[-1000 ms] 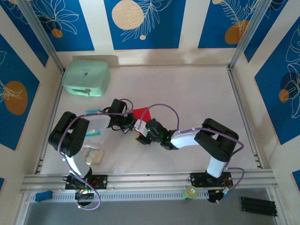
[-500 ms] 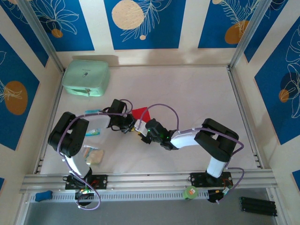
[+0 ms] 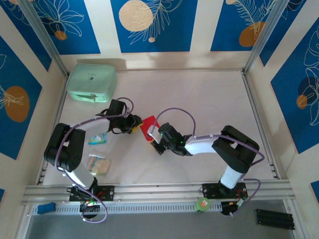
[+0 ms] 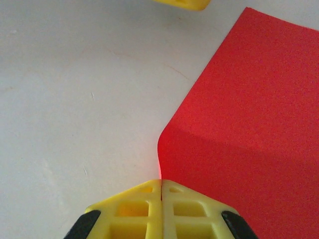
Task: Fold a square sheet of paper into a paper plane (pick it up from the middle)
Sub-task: Third fold the triangle at the center of the table.
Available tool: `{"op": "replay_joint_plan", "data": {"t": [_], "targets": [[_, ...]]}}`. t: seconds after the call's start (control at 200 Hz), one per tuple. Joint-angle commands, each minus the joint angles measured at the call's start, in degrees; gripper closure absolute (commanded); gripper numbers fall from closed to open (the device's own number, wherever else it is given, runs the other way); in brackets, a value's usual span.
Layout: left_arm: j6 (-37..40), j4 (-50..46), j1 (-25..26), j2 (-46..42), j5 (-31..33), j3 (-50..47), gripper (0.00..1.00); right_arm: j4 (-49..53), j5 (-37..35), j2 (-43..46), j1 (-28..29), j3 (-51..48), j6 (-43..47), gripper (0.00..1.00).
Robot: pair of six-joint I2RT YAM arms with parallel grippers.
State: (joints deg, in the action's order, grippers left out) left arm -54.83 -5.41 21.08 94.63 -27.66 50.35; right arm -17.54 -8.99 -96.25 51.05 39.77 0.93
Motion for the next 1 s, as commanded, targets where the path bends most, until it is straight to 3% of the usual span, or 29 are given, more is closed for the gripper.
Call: {"op": "replay_joint_plan", "data": {"t": [0.0,0.49,0.995], "targets": [[1.8,3.6,1.5,2.8,-3.9,2.3,0.62,2.5,6.1,1.7,-1.3,1.6,-6.4,0.96],[11.4,-9.9,4.4,14.4,-0.1,13.9,0.77,3.9,14.9,0.6,-4.7,4.1,-16.0,1.0],[19.6,-19.0,5.5,19.8,1.6,19.2,0.86,7.5,12.5,-1.5,-7.0,7.1,-16.5,1.0]]}}
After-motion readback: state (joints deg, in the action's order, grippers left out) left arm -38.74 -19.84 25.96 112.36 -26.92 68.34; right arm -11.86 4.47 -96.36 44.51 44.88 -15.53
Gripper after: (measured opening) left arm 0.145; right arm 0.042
